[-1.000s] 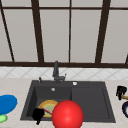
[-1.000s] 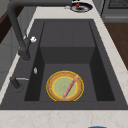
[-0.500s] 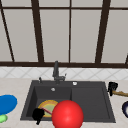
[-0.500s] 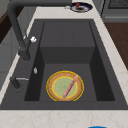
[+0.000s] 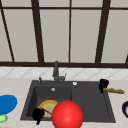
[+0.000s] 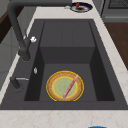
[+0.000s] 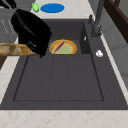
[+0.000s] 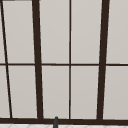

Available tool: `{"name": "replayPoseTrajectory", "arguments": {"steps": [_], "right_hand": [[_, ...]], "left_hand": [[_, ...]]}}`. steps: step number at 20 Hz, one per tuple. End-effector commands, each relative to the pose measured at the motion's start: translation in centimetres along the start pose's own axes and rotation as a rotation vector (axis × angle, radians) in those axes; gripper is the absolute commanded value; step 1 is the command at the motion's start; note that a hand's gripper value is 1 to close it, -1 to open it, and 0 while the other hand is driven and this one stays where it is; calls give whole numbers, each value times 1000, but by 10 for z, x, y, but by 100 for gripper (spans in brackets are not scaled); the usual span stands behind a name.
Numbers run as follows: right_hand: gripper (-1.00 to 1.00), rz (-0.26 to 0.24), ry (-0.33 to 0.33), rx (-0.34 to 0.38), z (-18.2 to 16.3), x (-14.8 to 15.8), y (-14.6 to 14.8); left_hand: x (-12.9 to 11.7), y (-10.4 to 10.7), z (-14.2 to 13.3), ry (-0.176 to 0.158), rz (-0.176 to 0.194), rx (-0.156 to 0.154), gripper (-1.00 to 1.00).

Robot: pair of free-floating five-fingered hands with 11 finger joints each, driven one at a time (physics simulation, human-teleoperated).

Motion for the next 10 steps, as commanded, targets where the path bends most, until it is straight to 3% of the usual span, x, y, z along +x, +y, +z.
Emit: {"name": "replayPoseTrajectory", "arguments": {"steps": [1,10], "right_hand": [[100,-4,-2,-2,11,30,-2],[100,-16,-8,-42,29,100,12]], "left_hand": [[0,0,0,0,0,0,0],[0,0,0,0,0,0,0]]}}
